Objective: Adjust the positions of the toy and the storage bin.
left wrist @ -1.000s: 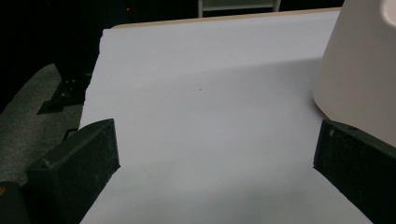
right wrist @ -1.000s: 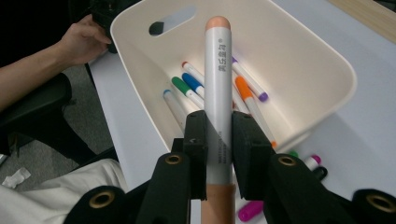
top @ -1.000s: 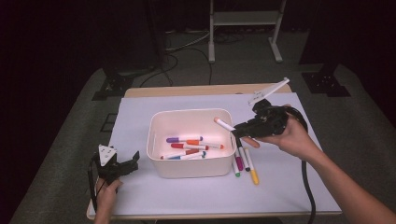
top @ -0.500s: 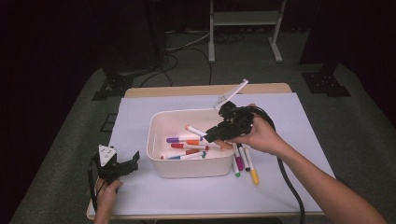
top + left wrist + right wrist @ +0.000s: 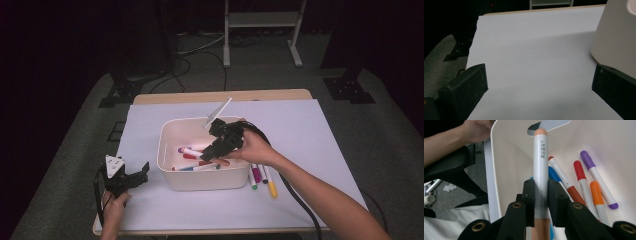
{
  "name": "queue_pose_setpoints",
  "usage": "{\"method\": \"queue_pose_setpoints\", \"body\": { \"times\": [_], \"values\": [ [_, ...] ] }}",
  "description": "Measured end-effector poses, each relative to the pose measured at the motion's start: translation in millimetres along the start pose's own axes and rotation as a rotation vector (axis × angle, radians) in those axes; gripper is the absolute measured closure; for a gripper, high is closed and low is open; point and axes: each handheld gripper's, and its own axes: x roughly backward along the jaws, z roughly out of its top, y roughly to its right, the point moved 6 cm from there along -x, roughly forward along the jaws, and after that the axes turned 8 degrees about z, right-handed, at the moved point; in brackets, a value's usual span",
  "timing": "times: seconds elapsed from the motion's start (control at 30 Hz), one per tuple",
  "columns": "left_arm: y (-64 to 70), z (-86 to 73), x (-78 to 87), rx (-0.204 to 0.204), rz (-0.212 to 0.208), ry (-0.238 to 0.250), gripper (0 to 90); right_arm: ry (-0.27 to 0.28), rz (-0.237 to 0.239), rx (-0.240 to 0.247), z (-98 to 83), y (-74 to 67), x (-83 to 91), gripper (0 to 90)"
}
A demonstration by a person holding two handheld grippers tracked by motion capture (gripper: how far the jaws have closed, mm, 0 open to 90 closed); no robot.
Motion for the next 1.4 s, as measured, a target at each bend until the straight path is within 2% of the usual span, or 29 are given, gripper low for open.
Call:
{"method": "queue_pose_setpoints", "body": {
  "times": [0.1,0.13,0.17,0.2,0.33,0.43,0.53,0.7,0.77,0.87,1.03,1.1,1.17,1.2,1.23,1.4],
  "values": [
    [-0.1,0.0,-0.2,0.000,0.000,0.000,0.0,-0.015,0.002,0.010,1.4,1.1,-5.8,76.0],
    [-0.1,0.0,-0.3,0.002,0.001,0.000,0.0,-0.036,0.005,0.018,1.7,2.7,-13.1,76.0],
    [-0.1,0.0,-0.3,0.002,0.001,0.000,0.0,-0.036,0.005,0.018,1.7,2.7,-13.1,76.0],
    [-0.2,0.0,-0.1,0.002,0.000,-0.001,0.0,-0.065,-0.003,0.026,0.7,5.2,-21.2,76.0],
    [-0.4,0.1,-0.2,0.000,0.000,0.002,0.0,-0.090,0.003,0.030,0.5,10.7,-33.2,76.0],
    [-0.6,0.1,-0.3,0.002,0.000,0.001,0.0,-0.098,0.007,0.029,0.8,12.1,-36.8,76.0],
    [-0.8,0.1,-0.3,0.002,0.001,0.000,0.0,-0.145,0.013,0.037,-0.6,14.3,-46.0,75.9],
    [-0.7,0.1,-0.3,0.003,0.000,0.001,0.0,-0.185,0.018,0.057,-2.8,14.9,-53.9,75.5],
    [-0.8,0.1,-0.3,0.002,0.000,0.000,0.0,-0.212,0.010,0.053,-4.2,14.4,-56.4,74.7],
    [-0.6,0.1,-0.2,0.002,0.000,0.001,0.0,-0.223,-0.018,0.053,-4.6,15.2,-55.9,70.9],
    [-0.7,0.1,0.0,0.002,-0.001,0.003,0.0,-0.191,-0.047,0.052,-3.3,13.3,-43.5,68.1],
    [-0.4,0.1,0.1,0.002,-0.001,0.004,0.0,-0.159,-0.055,0.048,-1.9,11.5,-32.4,66.4],
    [-0.2,0.0,0.2,0.001,-0.001,0.004,0.0,-0.120,-0.068,0.047,-1.5,9.0,-17.6,64.4],
    [-0.1,0.0,0.3,0.000,-0.001,0.005,0.0,-0.078,-0.083,0.041,-2.7,6.7,-0.6,62.9],
    [0.0,0.0,0.3,-0.002,0.000,0.005,0.0,-0.078,-0.083,0.041,-2.7,6.7,-0.6,62.9],
    [0.5,0.0,0.5,-0.006,0.001,0.005,0.0,0.007,-0.132,0.026,-18.1,-0.1,42.1,60.1]
  ]
}}
